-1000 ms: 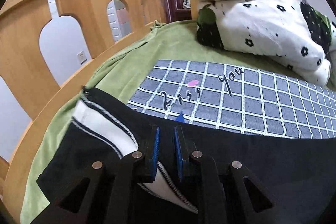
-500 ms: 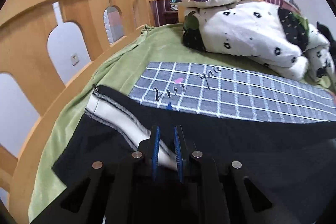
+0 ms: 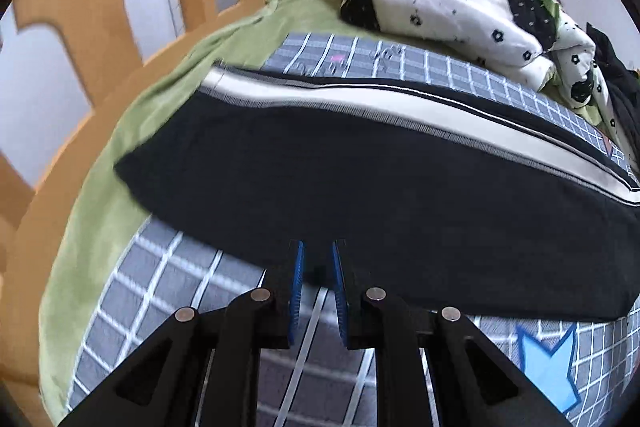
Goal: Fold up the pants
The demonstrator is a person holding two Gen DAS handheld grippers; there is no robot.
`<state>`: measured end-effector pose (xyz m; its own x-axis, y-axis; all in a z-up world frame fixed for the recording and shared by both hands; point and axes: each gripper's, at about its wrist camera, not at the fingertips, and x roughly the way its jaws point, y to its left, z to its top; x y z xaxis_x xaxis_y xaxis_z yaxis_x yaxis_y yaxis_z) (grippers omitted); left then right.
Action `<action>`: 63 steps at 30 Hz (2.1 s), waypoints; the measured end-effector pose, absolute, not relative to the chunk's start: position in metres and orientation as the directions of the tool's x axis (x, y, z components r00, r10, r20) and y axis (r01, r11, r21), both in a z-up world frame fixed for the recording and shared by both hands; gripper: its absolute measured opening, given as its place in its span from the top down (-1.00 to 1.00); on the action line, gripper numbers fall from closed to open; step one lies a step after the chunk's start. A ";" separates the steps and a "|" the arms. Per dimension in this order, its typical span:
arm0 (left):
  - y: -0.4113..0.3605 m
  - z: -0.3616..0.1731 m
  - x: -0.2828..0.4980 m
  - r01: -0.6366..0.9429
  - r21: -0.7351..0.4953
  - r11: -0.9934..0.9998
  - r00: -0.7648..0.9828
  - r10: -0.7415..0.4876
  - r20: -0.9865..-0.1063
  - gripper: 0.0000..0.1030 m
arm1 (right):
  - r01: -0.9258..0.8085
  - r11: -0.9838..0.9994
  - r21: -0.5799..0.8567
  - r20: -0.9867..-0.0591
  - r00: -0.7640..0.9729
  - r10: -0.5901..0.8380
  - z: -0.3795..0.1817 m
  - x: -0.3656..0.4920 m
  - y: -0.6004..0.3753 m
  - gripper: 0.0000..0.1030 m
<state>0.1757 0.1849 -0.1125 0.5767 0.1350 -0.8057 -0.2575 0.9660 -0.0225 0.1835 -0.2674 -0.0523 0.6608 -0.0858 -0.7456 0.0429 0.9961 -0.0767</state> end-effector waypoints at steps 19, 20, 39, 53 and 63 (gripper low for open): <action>0.250 -0.169 0.159 -0.318 -0.403 0.858 0.591 -0.153 -0.792 -0.23 | 0.263 0.961 0.082 -0.756 0.645 -0.112 -0.107 0.152 -0.386 -0.35; 0.252 -0.170 0.164 -0.328 -0.414 0.849 0.597 -0.153 -0.787 -0.23 | 0.277 0.955 0.101 -0.760 0.641 -0.106 -0.112 0.152 -0.396 -0.35; 0.263 -0.120 0.232 -0.365 -0.338 0.868 0.657 -0.017 -0.754 0.81 | 0.361 0.901 0.242 -0.713 0.696 -0.088 -0.115 0.249 -0.450 0.67; 0.240 -0.071 0.075 -0.203 -0.296 0.933 0.679 -0.083 -0.729 0.81 | 0.167 0.960 0.225 -0.657 0.754 0.023 -0.006 0.102 -0.475 0.70; 0.237 -0.149 0.019 -0.306 -0.226 0.925 0.612 0.009 -0.791 0.26 | 0.204 0.937 0.284 -0.756 0.649 0.088 -0.112 0.016 -0.503 0.50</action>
